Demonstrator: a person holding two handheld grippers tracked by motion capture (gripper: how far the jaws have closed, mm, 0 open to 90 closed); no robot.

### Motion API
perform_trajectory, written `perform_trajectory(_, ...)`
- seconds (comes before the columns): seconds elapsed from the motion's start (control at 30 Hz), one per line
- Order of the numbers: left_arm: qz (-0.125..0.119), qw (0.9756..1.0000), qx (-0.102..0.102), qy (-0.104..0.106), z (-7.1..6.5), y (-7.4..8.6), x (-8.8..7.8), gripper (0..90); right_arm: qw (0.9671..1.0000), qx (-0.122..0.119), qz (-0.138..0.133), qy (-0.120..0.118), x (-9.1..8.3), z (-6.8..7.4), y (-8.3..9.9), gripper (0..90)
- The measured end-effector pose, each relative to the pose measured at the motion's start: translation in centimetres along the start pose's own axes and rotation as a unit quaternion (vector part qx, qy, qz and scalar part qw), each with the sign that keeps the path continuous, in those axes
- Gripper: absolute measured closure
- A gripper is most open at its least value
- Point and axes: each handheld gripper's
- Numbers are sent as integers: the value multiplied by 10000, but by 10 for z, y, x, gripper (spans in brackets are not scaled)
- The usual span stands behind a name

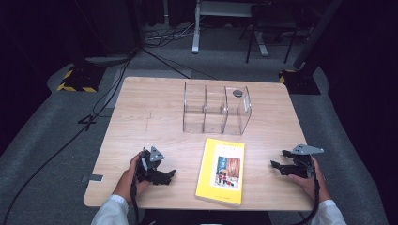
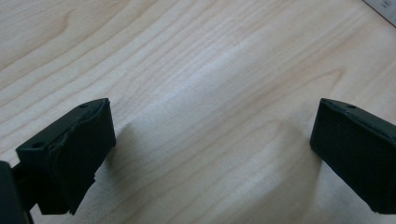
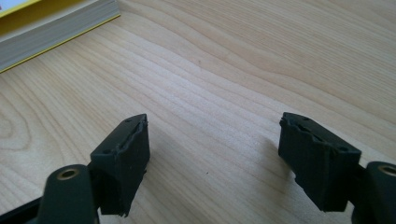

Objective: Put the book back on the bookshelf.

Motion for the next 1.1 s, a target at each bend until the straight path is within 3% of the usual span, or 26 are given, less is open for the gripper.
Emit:
perform_trajectory(0.03, -12, 9998, 144, 150, -3, 3, -1, 7, 10000, -43, -3, -39, 0, 1, 0, 259)
perform_trajectory(0.13, 30, 9990, 335, 293, -9, 5, -4, 7, 9998, -129, 36, -125, -1, 3, -1, 276)
perform_trajectory(0.33, 38, 9978, 490, 436, -22, 10, -7, 3, 9976, -484, 241, -422, 1, 18, -10, 284)
perform_trajectory(0.4, 39, 9971, 549, 520, -27, 13, -9, 3, 9952, -753, 325, -533, 4, 29, -16, 288)
perform_trajectory(0.57, 45, 9956, 690, 632, -36, 13, -8, 2, 9851, -1322, 572, -936, 9, 63, -29, 285)
perform_trajectory(0.67, 67, 9930, 870, 794, -39, 11, -6, 3, 9795, -1573, 701, -1041, 9, 80, -34, 280)
perform_trajectory(0.83, 60, 9910, 979, 909, -46, 8, -3, 3, 9724, -1804, 797, -1250, 12, 98, -40, 278)
perform_trajectory(1.1, 81, 9874, 1174, 1062, -58, 1, 4, 3, 9676, -1931, 916, -1347, 17, 113, -47, 280)
Point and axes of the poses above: each handheld gripper's, and its own axes: x roughly forward along the jaws, y roughly out of its underside, z roughly to its left, and after that the axes turned 3 degrees about y, right-handed
